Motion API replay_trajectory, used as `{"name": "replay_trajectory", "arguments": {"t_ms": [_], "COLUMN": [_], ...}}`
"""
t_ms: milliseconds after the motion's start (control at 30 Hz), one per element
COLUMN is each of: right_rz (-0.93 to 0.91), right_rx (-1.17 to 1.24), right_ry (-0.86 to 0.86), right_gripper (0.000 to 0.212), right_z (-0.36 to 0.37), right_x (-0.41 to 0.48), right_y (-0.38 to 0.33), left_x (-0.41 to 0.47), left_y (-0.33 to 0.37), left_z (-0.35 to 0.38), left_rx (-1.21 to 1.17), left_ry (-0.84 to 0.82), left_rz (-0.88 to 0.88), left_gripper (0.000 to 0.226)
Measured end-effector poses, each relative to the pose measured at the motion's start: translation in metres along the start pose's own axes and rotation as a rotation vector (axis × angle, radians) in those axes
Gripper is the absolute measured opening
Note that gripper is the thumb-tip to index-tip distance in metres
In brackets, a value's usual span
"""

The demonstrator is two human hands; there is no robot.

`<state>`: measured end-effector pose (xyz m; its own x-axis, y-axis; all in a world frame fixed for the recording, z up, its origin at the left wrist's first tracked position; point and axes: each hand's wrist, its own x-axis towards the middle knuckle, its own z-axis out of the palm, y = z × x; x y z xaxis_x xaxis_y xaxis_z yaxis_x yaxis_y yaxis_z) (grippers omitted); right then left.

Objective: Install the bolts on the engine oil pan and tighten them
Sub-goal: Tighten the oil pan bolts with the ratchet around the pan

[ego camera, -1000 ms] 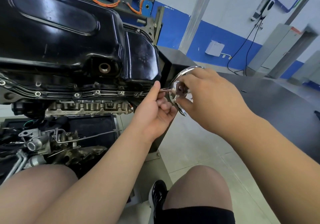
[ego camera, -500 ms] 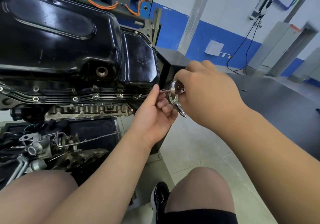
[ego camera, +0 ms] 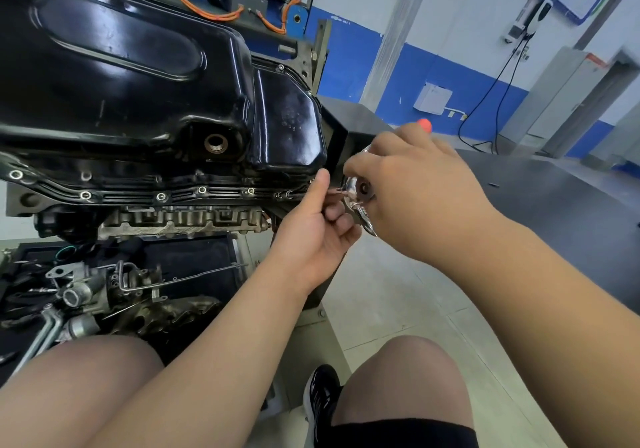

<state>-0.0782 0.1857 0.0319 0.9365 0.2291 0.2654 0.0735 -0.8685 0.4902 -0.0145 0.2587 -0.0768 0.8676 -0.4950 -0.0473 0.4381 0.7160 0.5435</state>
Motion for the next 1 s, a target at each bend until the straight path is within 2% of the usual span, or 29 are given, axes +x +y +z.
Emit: {"name": "replay_trajectory", "arguments": {"t_ms": [67, 133, 200, 267, 367, 433, 500, 567, 667, 733, 833, 900, 933, 1000], "right_rz": [-0.006, 0.065, 0.212, 0.279, 0.18, 0.06, 0.01, 0.009, 0.146, 0.28, 0.264, 0.128, 0.047, -0.029], "right_rx": [0.065, 0.139, 0.241, 0.324, 0.241, 0.106, 0.003, 0.052, 0.211, 0.352, 0.339, 0.18, 0.098, 0.026], "right_ry": [0.023, -0.042, -0.16, -0.179, -0.116, -0.033, -0.002, 0.017, -0.11, -0.172, -0.155, -0.084, -0.049, -0.021], "right_gripper": [0.019, 0.041, 0.062, 0.066, 0.044, 0.02, 0.024, 0.018, 0.054, 0.066, 0.054, 0.031, 0.019, 0.023], "right_z": [0.001, 0.001, -0.002, -0.002, -0.001, -0.002, -0.002, 0.0, 0.001, 0.0, 0.002, 0.004, 0.005, 0.007], "right_x": [0.002, 0.005, 0.006, 0.007, 0.007, 0.008, 0.008, 0.009, 0.008, 0.008, 0.007, 0.006, 0.005, 0.003], "right_y": [0.0, 0.001, -0.001, -0.003, -0.004, -0.001, 0.001, 0.0, -0.001, -0.004, -0.005, -0.003, -0.001, 0.001], "left_x": [0.001, -0.001, -0.002, -0.002, -0.001, 0.001, 0.0, 0.0, -0.002, -0.003, -0.002, -0.001, 0.0, -0.001], "left_y": [0.002, 0.005, 0.004, 0.004, 0.004, 0.003, 0.002, 0.004, 0.006, 0.005, 0.004, 0.001, -0.002, -0.004], "left_z": [-0.002, -0.003, -0.003, -0.001, 0.0, -0.001, -0.001, -0.002, -0.005, -0.004, -0.001, -0.001, -0.001, -0.001], "left_rx": [-0.016, -0.069, -0.117, -0.136, -0.116, -0.096, -0.056, -0.061, -0.095, -0.123, -0.127, -0.07, -0.051, -0.015], "left_ry": [-0.028, -0.054, -0.07, -0.062, -0.038, -0.045, -0.062, -0.093, -0.161, -0.17, -0.121, -0.095, -0.09, -0.111], "left_rz": [-0.002, -0.011, -0.028, -0.02, -0.03, -0.04, -0.056, -0.038, -0.032, -0.025, -0.034, -0.046, -0.04, -0.042], "left_gripper": [0.032, 0.033, 0.038, 0.028, 0.02, 0.029, 0.034, 0.025, 0.035, 0.035, 0.026, 0.021, 0.026, 0.031]}}
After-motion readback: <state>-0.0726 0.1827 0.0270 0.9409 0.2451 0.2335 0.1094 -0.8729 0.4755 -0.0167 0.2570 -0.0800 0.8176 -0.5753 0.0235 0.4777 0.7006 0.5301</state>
